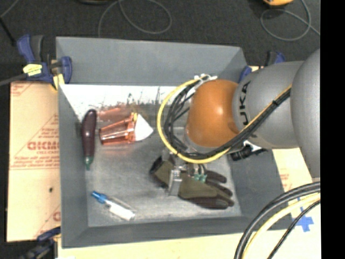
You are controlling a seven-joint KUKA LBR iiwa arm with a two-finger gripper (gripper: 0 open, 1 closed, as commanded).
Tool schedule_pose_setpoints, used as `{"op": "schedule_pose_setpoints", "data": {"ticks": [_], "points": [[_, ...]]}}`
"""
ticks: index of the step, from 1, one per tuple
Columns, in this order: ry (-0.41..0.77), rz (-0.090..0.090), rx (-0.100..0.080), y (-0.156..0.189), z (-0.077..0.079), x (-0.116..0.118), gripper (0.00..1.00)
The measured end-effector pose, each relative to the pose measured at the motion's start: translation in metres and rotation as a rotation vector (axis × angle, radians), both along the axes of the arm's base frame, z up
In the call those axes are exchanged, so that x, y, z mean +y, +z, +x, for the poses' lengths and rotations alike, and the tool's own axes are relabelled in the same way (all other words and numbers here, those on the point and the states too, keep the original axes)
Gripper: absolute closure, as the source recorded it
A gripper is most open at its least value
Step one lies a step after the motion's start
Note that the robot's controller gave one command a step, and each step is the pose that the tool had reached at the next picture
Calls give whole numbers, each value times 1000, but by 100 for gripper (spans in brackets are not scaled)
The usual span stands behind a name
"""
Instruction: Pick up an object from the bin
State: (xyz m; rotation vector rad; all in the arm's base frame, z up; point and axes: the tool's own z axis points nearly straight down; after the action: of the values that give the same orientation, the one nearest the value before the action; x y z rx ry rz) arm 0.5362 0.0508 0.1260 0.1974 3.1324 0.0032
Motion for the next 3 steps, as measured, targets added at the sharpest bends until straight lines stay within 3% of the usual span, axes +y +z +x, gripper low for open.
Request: {"op": "schedule_pose_setpoints", "data": {"ticks": [1,2,3], "points": [[87,-1,-4,-23,32,-30,0],[-201,2,-7,-54,52,4,100],[-201,2,-7,-54,52,4,100]]}}
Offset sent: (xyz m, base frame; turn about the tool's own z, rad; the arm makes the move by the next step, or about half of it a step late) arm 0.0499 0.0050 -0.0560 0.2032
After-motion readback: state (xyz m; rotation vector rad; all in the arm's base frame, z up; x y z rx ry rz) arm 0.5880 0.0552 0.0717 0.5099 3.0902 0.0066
